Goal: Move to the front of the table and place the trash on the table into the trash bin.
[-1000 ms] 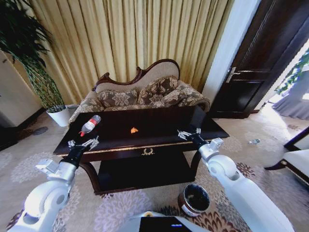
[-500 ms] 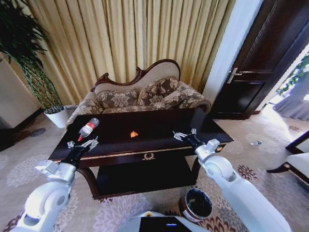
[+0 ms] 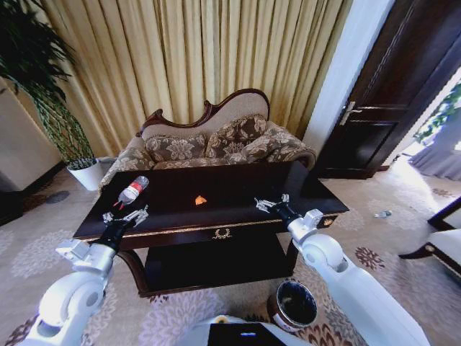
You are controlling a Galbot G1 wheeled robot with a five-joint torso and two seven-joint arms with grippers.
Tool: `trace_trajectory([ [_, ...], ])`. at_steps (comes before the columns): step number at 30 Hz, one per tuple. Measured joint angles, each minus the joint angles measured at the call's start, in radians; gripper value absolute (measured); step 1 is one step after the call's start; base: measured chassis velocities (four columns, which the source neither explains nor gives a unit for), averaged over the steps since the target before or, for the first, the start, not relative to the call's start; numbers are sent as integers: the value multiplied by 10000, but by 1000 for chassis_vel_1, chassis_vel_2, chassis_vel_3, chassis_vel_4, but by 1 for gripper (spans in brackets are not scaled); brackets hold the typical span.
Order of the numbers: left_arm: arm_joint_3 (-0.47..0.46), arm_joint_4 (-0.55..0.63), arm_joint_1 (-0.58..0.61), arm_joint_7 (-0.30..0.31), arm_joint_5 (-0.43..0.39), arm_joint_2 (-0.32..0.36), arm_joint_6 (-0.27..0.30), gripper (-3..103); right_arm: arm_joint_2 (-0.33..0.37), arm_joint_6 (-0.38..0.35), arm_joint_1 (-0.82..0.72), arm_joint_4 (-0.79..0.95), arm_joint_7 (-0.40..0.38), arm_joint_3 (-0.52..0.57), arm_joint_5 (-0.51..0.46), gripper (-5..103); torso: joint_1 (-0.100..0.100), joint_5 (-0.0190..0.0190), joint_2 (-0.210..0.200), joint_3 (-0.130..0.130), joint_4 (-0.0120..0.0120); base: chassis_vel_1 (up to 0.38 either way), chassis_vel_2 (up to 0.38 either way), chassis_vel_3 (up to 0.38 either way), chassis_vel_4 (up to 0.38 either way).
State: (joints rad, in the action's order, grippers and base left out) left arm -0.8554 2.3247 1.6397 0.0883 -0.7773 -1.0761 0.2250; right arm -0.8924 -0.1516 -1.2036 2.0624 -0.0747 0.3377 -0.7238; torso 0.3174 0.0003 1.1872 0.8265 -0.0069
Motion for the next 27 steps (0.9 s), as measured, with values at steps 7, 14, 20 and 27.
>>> trace_trajectory([
  [7, 26, -6, 8, -20, 42, -42, -19, 100, 19, -11, -2, 4, -12, 41, -7, 100, 1, 0, 0, 0, 0, 0, 0, 0, 0],
  [14, 12, 1, 33, -71, 59, -59, -56, 100, 32, -25, -14, 47, -12, 68, -9, 100, 1, 0, 0, 0, 0, 0, 0, 0, 0],
  [20, 16, 8, 40, -91, 109, -90, -90, 100, 35, -35, -51, 68, -19, 108, -9, 100, 2, 0, -1, 0, 0, 0, 0, 0, 0],
  [27, 55, -33, 51, -105, 249, -111, -313, 100, 98, -64, -64, 121, -23, 86, -4, 100, 2, 0, 0, 0, 1, 0, 0, 0, 0],
])
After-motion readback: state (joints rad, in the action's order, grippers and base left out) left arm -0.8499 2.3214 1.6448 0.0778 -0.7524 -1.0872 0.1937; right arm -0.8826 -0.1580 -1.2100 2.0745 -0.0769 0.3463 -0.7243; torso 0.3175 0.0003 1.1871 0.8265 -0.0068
